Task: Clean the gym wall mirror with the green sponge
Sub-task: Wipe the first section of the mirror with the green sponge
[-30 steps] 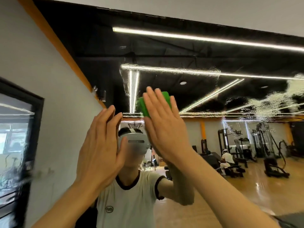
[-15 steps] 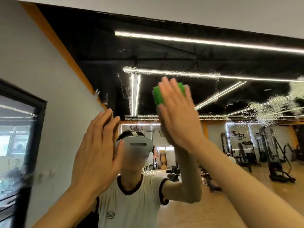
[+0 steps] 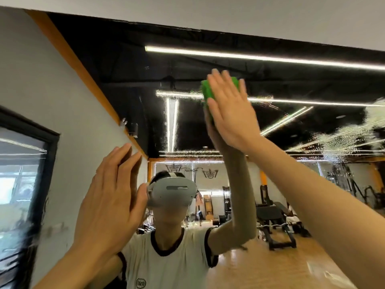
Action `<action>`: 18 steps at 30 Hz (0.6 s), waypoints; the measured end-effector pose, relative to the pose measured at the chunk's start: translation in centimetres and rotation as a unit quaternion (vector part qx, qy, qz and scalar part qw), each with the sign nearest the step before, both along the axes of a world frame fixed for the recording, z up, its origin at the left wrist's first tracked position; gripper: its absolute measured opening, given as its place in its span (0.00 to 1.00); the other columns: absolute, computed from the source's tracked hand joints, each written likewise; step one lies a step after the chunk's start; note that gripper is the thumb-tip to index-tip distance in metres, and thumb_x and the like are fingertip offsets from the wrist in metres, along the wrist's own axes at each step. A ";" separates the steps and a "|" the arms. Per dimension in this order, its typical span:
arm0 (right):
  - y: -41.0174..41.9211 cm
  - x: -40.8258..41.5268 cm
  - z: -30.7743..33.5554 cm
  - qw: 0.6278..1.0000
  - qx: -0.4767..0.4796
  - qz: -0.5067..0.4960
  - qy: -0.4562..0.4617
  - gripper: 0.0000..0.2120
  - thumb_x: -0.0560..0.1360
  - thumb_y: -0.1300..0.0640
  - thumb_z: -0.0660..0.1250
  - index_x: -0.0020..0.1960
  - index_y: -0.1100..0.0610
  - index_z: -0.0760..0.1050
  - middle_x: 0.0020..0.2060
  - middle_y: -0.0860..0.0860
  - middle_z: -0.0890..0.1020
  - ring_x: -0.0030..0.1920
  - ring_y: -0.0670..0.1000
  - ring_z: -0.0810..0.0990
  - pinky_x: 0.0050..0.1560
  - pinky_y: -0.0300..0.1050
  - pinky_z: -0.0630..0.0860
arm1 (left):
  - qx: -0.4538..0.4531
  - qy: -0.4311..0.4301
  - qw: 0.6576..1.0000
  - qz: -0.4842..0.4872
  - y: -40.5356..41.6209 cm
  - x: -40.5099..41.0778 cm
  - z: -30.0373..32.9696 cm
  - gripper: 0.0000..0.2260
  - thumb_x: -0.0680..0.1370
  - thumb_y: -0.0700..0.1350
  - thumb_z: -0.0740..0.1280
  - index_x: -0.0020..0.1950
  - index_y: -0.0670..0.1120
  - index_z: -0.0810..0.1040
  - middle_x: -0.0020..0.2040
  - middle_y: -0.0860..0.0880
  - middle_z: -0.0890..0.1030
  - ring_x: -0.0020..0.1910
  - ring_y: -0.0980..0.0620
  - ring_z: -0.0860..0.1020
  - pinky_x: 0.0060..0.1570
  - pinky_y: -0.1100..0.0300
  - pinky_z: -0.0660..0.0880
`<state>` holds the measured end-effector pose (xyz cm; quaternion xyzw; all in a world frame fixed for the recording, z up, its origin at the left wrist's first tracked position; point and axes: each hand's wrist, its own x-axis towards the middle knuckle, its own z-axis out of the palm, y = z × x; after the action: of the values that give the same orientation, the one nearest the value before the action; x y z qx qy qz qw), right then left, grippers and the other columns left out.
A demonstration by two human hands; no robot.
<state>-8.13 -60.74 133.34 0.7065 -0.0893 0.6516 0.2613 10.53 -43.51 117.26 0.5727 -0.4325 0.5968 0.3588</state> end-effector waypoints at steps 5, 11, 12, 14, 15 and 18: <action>-7.9 -7.2 -1.7 0.980 0.142 0.004 -0.136 0.27 0.85 0.52 0.48 0.81 0.60 0.54 0.81 0.56 0.57 0.81 0.55 0.50 0.79 0.55 0.41 | 0.003 -0.002 1.000 -0.005 0.0 -0.1 0.0 0.27 0.81 0.55 0.54 0.76 0.43 0.65 0.78 0.43 0.63 0.77 0.43 0.61 0.69 0.47 0.63; -6.8 -7.4 -12.0 0.998 0.032 0.021 0.048 0.26 0.84 0.51 0.48 0.82 0.51 0.52 0.81 0.49 0.54 0.81 0.49 0.48 0.80 0.47 0.39 | -0.004 -0.008 1.000 -0.006 0.1 -0.2 0.1 0.27 0.81 0.55 0.54 0.75 0.40 0.67 0.78 0.42 0.63 0.76 0.42 0.62 0.68 0.47 0.64; -6.7 -7.6 -15.2 0.996 -0.001 0.000 0.088 0.26 0.85 0.51 0.49 0.82 0.51 0.52 0.82 0.49 0.55 0.81 0.51 0.50 0.80 0.48 0.40 | -0.004 -0.010 1.000 -0.007 0.0 -0.2 0.1 0.27 0.81 0.54 0.54 0.75 0.40 0.67 0.78 0.42 0.63 0.76 0.41 0.62 0.69 0.47 0.64; -6.9 -8.3 -20.8 0.984 -0.073 -0.050 0.152 0.25 0.86 0.51 0.47 0.83 0.52 0.52 0.81 0.49 0.55 0.81 0.53 0.52 0.80 0.51 0.42 | -0.005 -0.012 1.000 -0.008 0.0 -0.2 0.1 0.27 0.81 0.54 0.54 0.75 0.40 0.66 0.78 0.42 0.63 0.76 0.41 0.62 0.69 0.48 0.63; -7.2 -8.8 -22.1 0.978 -0.101 -0.070 0.169 0.25 0.87 0.50 0.45 0.83 0.52 0.51 0.82 0.50 0.55 0.81 0.53 0.52 0.80 0.51 0.42 | -0.005 -0.013 1.000 -0.009 0.0 -0.3 0.1 0.27 0.81 0.54 0.54 0.75 0.40 0.66 0.78 0.42 0.63 0.76 0.42 0.62 0.70 0.49 0.63; -7.8 -9.0 -19.0 0.980 -0.086 -0.061 0.167 0.25 0.87 0.48 0.44 0.83 0.52 0.50 0.82 0.50 0.52 0.81 0.53 0.49 0.80 0.51 0.40 | -0.004 -0.011 1.000 -0.012 0.0 -0.4 0.1 0.27 0.81 0.54 0.55 0.75 0.40 0.66 0.78 0.42 0.63 0.76 0.42 0.63 0.69 0.48 0.63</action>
<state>-17.10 -68.59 114.32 0.7736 -0.0311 0.5123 0.3717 10.15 -43.47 117.34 0.5593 -0.4408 0.6007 0.3633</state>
